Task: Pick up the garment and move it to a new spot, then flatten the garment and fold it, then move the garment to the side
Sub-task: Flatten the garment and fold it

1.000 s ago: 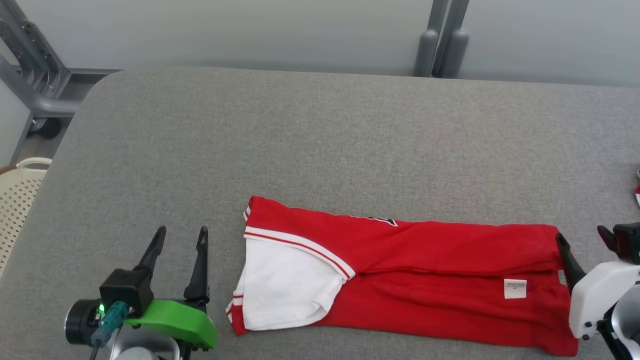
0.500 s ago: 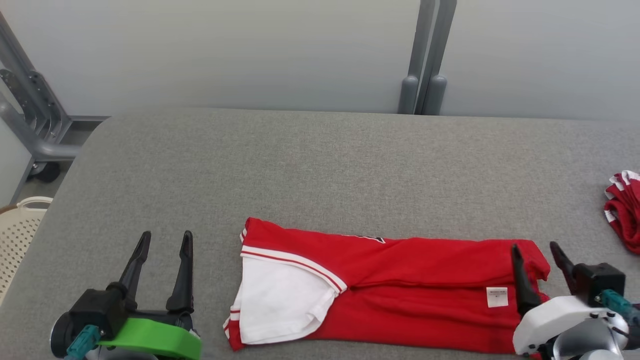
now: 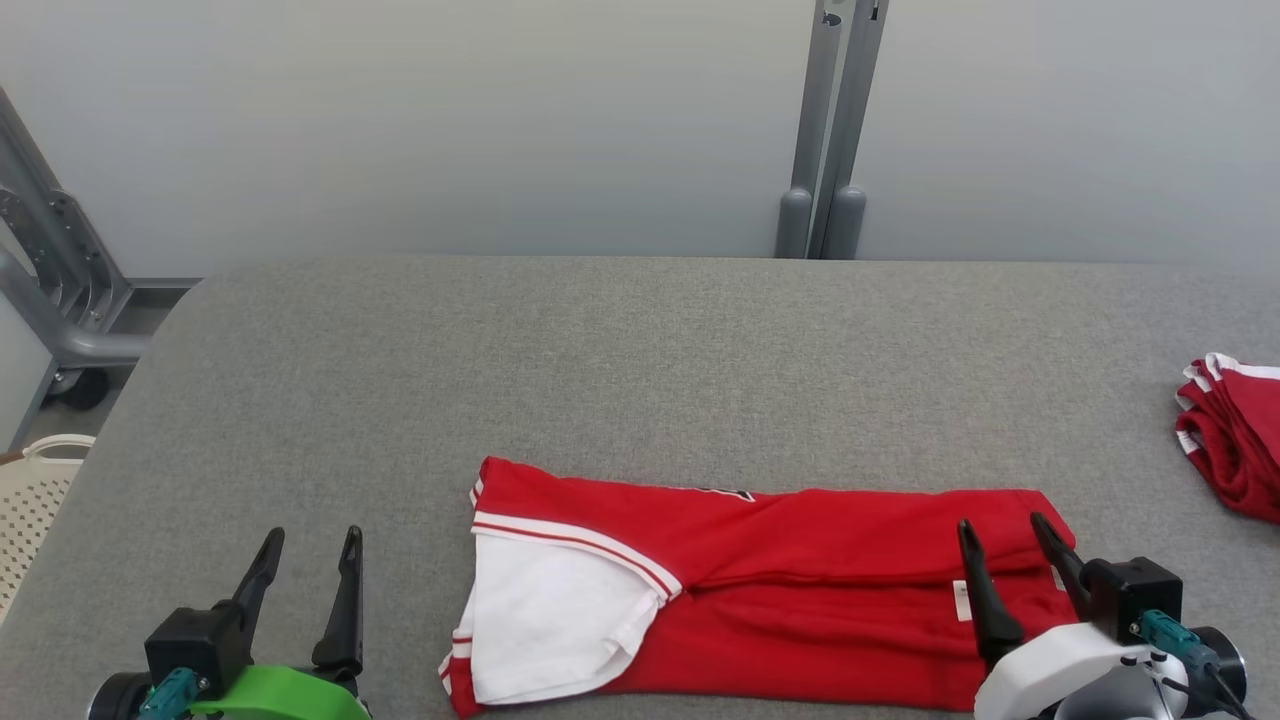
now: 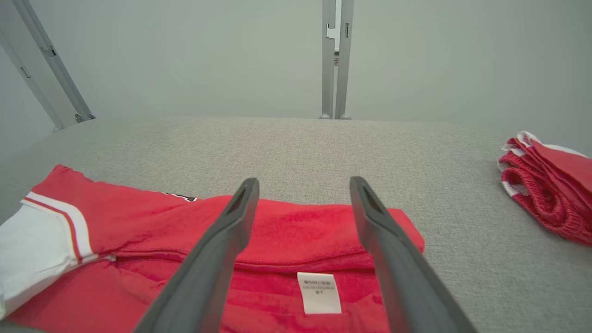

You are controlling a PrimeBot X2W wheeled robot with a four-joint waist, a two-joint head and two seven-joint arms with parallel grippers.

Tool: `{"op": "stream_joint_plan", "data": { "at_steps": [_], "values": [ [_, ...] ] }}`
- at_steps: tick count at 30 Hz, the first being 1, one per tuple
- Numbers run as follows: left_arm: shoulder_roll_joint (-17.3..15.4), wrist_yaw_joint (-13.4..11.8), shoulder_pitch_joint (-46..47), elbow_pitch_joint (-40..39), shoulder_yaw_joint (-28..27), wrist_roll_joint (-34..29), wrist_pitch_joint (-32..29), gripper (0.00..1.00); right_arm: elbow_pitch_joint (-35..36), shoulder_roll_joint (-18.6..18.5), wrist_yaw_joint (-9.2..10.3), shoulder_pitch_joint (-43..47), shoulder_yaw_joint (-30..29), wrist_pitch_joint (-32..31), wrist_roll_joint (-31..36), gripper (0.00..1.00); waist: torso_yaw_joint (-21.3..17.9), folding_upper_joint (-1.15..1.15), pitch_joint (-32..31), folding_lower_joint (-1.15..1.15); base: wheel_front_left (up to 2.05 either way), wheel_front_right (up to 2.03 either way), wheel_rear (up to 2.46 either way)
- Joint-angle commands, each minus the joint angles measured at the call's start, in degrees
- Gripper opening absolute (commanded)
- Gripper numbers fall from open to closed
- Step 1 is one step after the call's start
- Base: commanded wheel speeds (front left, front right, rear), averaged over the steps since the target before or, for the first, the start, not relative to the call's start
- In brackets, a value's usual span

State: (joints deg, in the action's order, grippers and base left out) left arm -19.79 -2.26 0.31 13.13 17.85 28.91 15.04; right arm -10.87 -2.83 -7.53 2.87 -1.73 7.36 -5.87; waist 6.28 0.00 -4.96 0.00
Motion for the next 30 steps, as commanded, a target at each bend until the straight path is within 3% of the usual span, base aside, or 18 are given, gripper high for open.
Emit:
{"op": "stream_joint_plan", "data": {
  "at_steps": [1, 22, 26, 30],
  "values": [
    [0.09, 0.31, 0.96, 0.31, -0.07, -0.35, 0.11, 1.0, -0.31, -0.14, 0.09, -0.7, 0.23, 0.34, 0.17, 1.0, 0.01, 0.0, 0.02, 0.0, 0.0, 0.0, 0.0],
    [3.34, 3.71, 1.16, 4.15, -1.55, -0.42, 0.12, 1.0, -3.4, -0.15, 0.09, -2.37, 1.33, -0.35, -1.94, 1.0, -0.86, 0.0, 1.07, 0.0, 0.0, 0.0, 0.0],
    [3.45, 3.97, 1.32, 4.34, -1.47, -0.75, 0.12, 1.0, -3.7, -0.17, 0.09, -2.98, -1.75, -3.41, -1.67, 1.0, -0.99, 0.0, 1.51, 0.0, 0.0, 0.0, 0.0],
    [3.76, 4.14, 1.78, 3.69, -1.6, -1.26, 0.12, 1.0, -3.35, -0.08, 0.08, -3.54, -5.88, -10.75, 0.08, 1.0, -0.96, 0.0, 2.6, 0.0, 0.0, 0.0, 0.0]
  ]
}}
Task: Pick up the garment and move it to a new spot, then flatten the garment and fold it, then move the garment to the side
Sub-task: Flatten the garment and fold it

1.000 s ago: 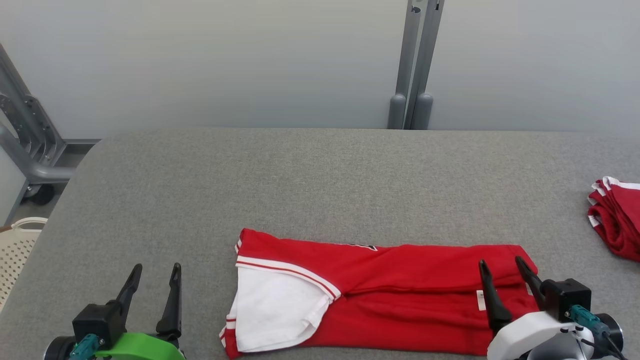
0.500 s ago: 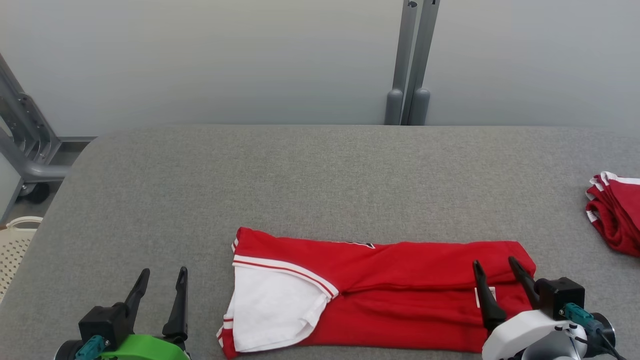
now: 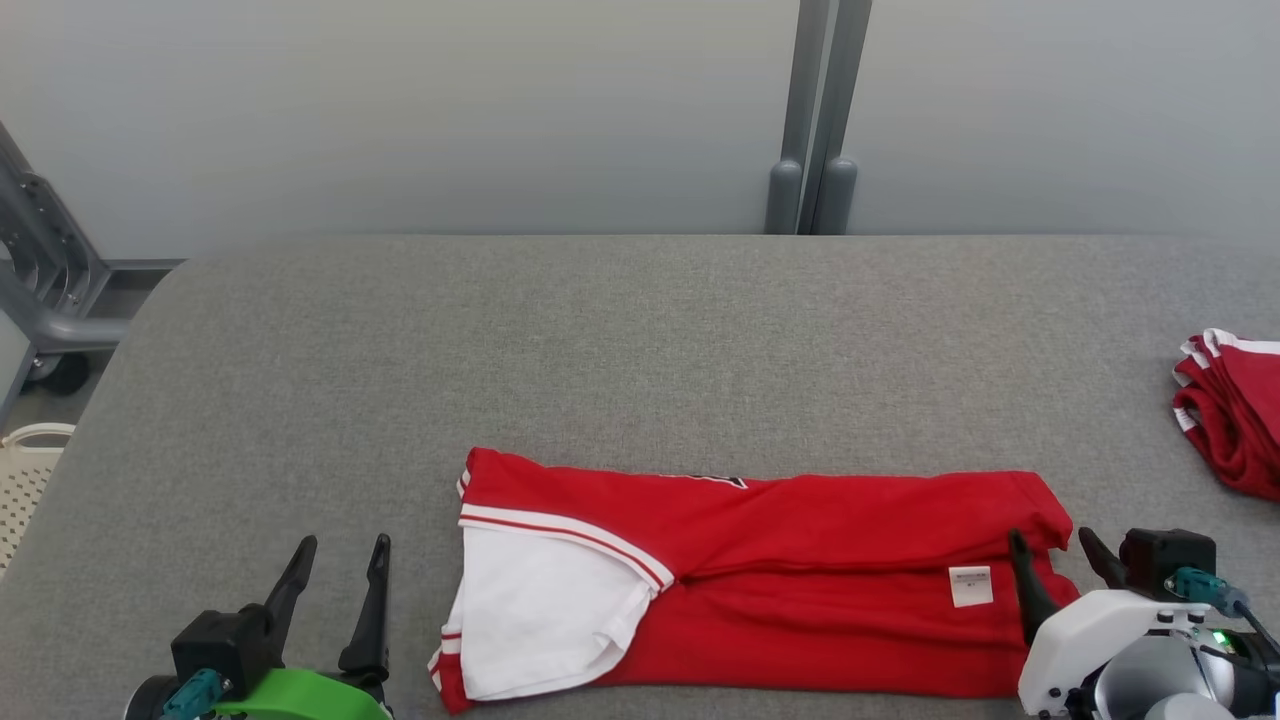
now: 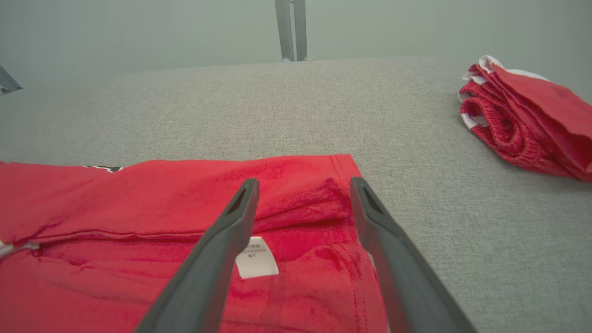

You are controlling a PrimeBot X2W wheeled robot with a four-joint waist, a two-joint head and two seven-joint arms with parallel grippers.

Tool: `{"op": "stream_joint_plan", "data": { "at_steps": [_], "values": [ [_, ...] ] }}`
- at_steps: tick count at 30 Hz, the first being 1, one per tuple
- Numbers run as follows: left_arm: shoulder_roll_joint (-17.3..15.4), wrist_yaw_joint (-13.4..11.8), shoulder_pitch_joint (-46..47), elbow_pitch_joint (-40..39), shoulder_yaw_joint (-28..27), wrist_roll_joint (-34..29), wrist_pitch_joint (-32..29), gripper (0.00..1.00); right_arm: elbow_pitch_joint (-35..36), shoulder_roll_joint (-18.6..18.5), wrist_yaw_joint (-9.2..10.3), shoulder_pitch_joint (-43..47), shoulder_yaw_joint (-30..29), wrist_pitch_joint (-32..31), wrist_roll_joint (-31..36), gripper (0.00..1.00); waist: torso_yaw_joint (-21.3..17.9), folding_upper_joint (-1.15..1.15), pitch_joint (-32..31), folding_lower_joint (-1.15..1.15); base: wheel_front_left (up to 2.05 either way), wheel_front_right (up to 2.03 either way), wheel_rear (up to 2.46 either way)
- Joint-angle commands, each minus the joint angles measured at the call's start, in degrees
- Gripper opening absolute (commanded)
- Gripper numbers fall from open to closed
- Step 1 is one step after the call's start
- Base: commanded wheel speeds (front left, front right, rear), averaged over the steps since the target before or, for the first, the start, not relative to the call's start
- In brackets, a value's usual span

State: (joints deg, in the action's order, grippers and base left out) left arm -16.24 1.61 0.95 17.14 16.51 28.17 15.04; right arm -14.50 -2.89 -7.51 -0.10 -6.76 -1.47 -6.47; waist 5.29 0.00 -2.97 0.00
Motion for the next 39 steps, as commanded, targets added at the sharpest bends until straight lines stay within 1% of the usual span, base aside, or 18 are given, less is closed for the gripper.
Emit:
{"op": "stream_joint_plan", "data": {
  "at_steps": [1, 3, 5, 10, 18, 28, 39],
  "values": [
    [0.31, 0.15, 1.12, -0.59, -0.38, -0.79, 0.12, 1.0, 0.75, -0.07, 0.05, -0.84, -1.82, -3.76, 1.44, 1.0, 0.06, 0.0, 0.9, 0.0, 0.0, 0.0, 0.0],
    [0.69, 0.14, 0.89, -1.02, -0.4, -1.34, 0.12, 1.0, 1.55, -0.1, 0.05, -1.26, -3.65, -7.3, 2.52, 1.0, 0.13, 0.0, 1.56, 0.0, 0.0, 0.0, 0.0],
    [1.25, 0.13, 0.82, -1.59, -0.38, -1.93, 0.12, 1.0, 2.67, -0.06, 0.04, -2.02, -4.91, -9.26, 3.63, 1.0, 0.22, 0.0, 2.56, 0.0, 0.0, 0.0, 0.0],
    [2.39, 0.88, 2.17, -1.89, -0.59, -2.83, 0.12, 1.0, 3.64, -0.07, 0.05, -3.49, -7.31, -11.78, 5.77, 1.0, 0.77, 0.0, 5.45, 0.0, 0.0, 0.0, 0.0],
    [3.65, 2.2, 3.9, -0.84, -1.23, -3.87, 0.12, 1.0, 3.03, -0.09, 0.05, -5.67, -9.1, -11.63, 5.79, 1.0, 1.23, 0.0, 7.8, 0.0, 0.0, 0.0, 0.0],
    [4.72, 3.4, 4.87, 0.45, -2.25, -4.88, 0.12, 1.0, -2.46, -0.09, 0.05, -7.13, -8.41, -13.32, 8.15, 1.0, 1.43, 0.0, 8.74, 0.0, 0.0, 0.0, 0.0],
    [5.18, 4.23, 4.45, 1.02, -3.18, -5.63, 0.12, 1.0, -9.23, -0.09, 0.05, -8.35, -7.91, -11.34, 7.4, 1.0, 1.78, 0.0, 8.86, 0.0, 0.0, 0.0, 0.0]
  ]
}}
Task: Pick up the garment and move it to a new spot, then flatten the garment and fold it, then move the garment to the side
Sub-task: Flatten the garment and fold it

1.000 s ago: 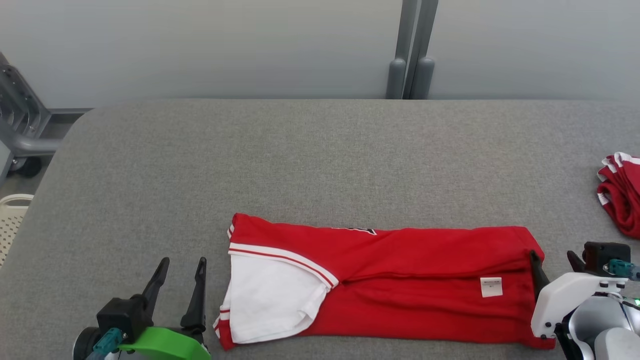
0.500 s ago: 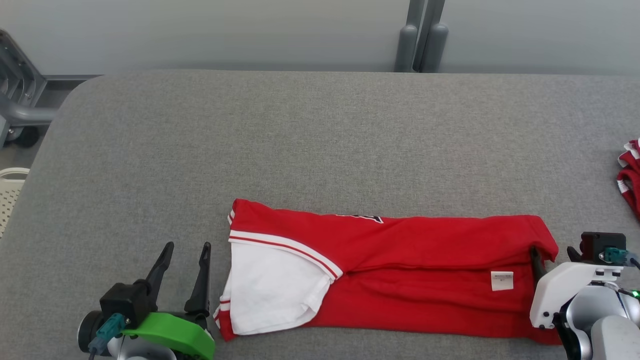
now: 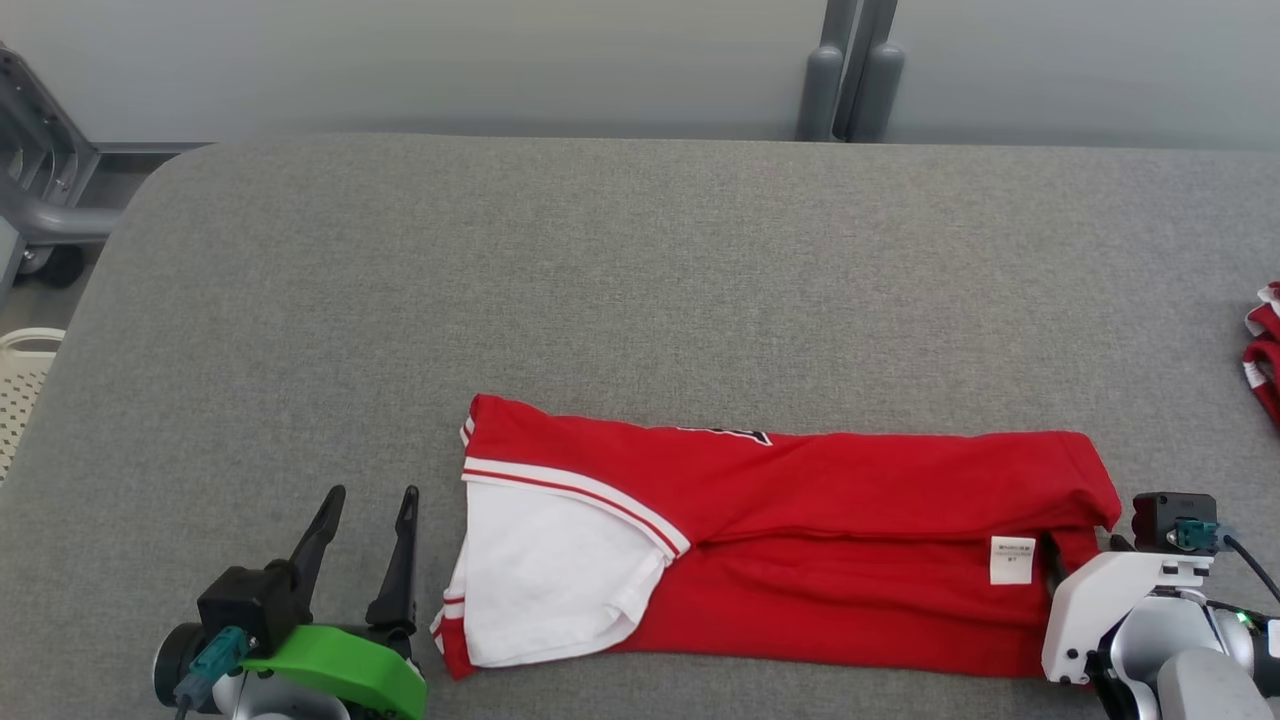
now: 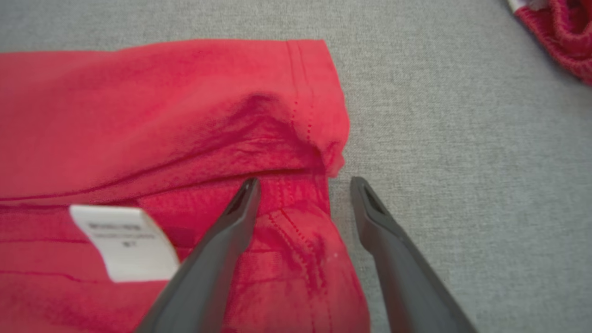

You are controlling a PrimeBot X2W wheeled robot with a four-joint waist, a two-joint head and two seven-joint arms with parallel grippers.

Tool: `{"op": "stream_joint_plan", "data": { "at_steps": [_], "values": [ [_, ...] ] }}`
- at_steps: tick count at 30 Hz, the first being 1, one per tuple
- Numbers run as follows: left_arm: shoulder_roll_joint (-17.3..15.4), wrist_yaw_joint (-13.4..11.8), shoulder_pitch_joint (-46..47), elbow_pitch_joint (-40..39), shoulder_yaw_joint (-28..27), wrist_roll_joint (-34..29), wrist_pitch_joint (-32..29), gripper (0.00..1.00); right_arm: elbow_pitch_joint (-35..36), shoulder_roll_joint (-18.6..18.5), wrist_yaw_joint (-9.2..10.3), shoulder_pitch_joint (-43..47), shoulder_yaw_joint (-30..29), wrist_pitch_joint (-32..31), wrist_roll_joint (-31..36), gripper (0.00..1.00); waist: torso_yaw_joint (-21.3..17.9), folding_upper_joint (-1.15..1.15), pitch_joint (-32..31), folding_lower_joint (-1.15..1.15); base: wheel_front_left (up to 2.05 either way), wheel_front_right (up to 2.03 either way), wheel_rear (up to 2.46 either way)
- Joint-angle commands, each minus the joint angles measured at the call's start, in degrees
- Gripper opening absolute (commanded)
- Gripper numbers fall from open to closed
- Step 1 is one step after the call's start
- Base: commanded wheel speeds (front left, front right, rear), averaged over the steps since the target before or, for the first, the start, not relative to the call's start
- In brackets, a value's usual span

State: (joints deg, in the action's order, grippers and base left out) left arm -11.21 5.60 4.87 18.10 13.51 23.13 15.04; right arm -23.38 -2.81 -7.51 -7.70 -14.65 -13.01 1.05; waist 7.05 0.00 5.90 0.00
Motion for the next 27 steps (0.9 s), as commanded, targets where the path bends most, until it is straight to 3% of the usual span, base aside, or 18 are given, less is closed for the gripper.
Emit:
{"op": "stream_joint_plan", "data": {
  "at_steps": [1, 11, 18, 27],
  "values": [
    [0.19, 0.31, 0.49, 0.09, -0.25, -0.66, 0.12, 1.0, -0.98, -0.17, 0.05, -0.87, -0.05, 0.39, -0.25, 1.0, 0.06, 0.0, -0.03, 0.0, 0.0, 0.0, 0.0],
    [0.36, 0.89, 0.17, 0.65, -0.69, -0.66, 0.12, 1.0, -2.82, -0.08, 0.04, -0.09, 0.13, -0.6, -0.84, 1.0, 0.2, 0.0, -0.48, 0.0, 0.0, 0.0, 0.0],
    [0.52, 1.05, -0.2, 0.64, -1.22, -0.92, 0.12, 1.0, 1.8, -0.16, 0.05, 0.93, 0.15, -1.28, -2.19, 1.0, -0.41, 0.0, -0.91, 0.0, 0.0, 0.0, 0.0],
    [0.87, 1.31, -0.11, 0.87, -1.39, -1.03, 0.12, 1.0, 14.59, -0.15, 0.05, 3.79, -0.58, -4.52, -3.52, 1.0, -0.74, 0.0, -0.81, 0.0, 0.0, 0.0, 0.0]
  ]
}}
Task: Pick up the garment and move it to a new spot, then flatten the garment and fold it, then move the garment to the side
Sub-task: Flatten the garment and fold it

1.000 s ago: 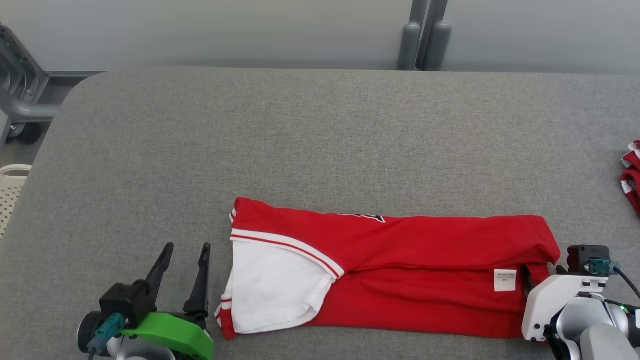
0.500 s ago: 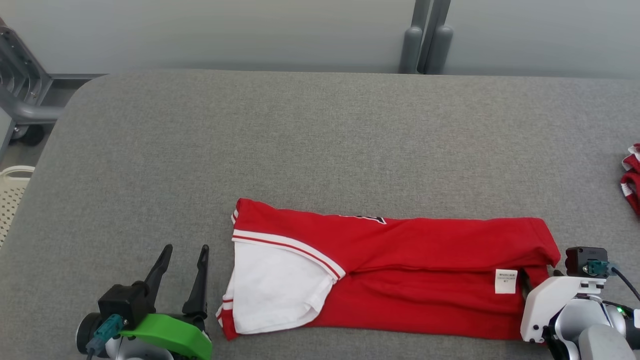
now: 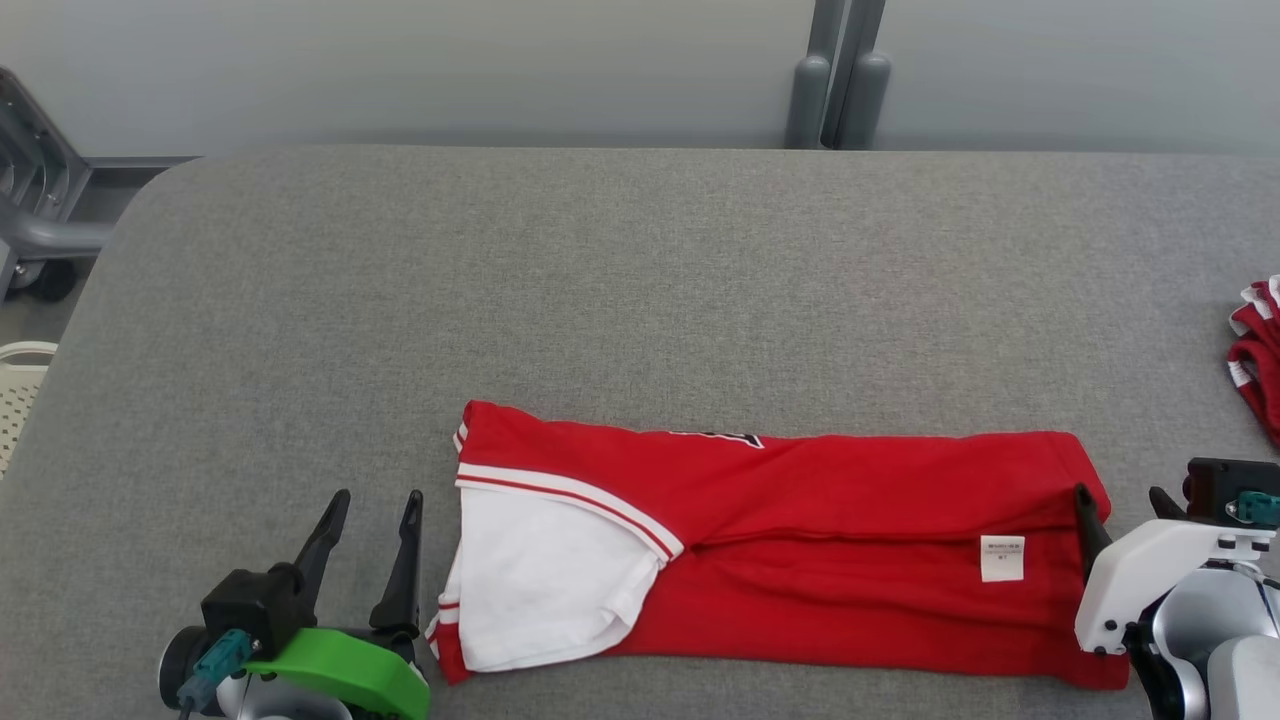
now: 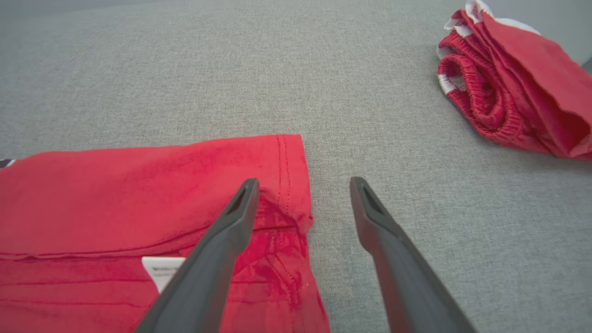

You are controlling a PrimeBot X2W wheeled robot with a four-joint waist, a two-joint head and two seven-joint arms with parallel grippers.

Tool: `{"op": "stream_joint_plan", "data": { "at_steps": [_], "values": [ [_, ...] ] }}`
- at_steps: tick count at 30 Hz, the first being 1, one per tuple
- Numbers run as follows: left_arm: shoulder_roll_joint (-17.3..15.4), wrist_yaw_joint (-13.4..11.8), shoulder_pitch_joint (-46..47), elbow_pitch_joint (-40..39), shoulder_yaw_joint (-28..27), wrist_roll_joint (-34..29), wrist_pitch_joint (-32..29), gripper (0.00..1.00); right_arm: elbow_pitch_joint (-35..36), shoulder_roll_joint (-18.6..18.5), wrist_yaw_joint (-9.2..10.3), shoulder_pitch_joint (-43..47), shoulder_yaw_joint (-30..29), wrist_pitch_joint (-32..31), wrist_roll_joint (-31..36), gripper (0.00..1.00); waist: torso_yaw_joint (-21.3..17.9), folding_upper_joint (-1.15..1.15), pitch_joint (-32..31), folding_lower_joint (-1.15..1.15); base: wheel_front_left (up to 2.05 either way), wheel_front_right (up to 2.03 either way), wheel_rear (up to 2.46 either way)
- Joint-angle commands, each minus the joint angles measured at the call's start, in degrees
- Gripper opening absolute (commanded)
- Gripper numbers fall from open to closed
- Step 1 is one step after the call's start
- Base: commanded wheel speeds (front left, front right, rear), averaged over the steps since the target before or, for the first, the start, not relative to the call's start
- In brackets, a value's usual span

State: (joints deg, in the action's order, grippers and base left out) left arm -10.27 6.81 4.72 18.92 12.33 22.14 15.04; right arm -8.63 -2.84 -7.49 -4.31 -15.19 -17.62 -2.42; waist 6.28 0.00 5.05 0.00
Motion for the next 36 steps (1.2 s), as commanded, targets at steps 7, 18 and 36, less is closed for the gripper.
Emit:
{"op": "stream_joint_plan", "data": {
  "at_steps": [7, 18, 36],
  "values": [
    [0.18, 0.32, 1.16, 0.19, 0.4, -0.25, 0.12, 1.0, -2.34, -0.14, 0.02, -0.74, -0.25, -1.46, 1.18, 1.0, 1.6, 0.0, 1.35, 0.0, 0.0, 0.0, 0.0],
    [-0.53, 0.64, 2.03, 0.41, 0.04, 0.44, 0.12, 1.0, -8.87, -0.15, 0.02, -2.41, -1.71, 0.41, 1.86, 1.0, 2.77, 0.0, 3.29, 0.0, 0.0, 0.0, 0.0],
    [-0.25, 0.67, 1.58, 0.85, 0.16, 0.26, 0.12, 1.0, -10.54, 0.06, 0.01, -0.76, 1.12, -1.49, -0.51, 1.0, 2.46, 0.0, 2.66, 0.0, 0.0, 0.0, 0.0]
  ]
}}
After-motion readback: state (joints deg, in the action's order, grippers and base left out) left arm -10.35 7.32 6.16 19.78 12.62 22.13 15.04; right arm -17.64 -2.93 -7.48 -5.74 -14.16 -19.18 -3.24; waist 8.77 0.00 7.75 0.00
